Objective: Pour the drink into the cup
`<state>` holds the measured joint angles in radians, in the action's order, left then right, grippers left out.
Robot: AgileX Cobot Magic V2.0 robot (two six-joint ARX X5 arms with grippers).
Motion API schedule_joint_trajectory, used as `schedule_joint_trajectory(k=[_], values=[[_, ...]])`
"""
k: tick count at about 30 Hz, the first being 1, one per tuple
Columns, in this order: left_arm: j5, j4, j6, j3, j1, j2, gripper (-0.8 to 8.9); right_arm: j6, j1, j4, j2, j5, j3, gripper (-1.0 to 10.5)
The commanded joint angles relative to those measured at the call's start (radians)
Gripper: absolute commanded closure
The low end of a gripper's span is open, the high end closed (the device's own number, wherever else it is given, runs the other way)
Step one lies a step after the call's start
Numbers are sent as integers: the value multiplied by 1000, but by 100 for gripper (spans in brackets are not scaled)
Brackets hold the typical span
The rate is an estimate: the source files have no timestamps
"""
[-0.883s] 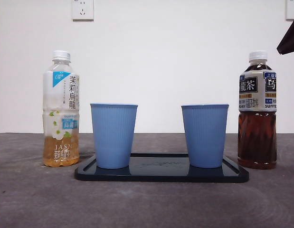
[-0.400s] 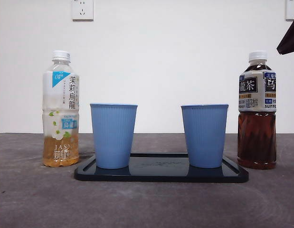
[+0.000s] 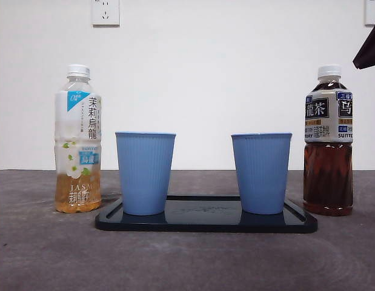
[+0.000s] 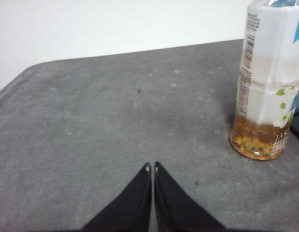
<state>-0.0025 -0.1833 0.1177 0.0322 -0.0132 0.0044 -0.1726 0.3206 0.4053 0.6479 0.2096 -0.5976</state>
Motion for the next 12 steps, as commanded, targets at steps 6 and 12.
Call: schedule_joint_trajectory(k=[6,12], values=[[-2,-4,2,-20,2,-1,806,2,10,-6,-22,0,-10,938],[-1,-4,2,-20,2,-1,806,103,-149,-17,-210,-74,13,938]])
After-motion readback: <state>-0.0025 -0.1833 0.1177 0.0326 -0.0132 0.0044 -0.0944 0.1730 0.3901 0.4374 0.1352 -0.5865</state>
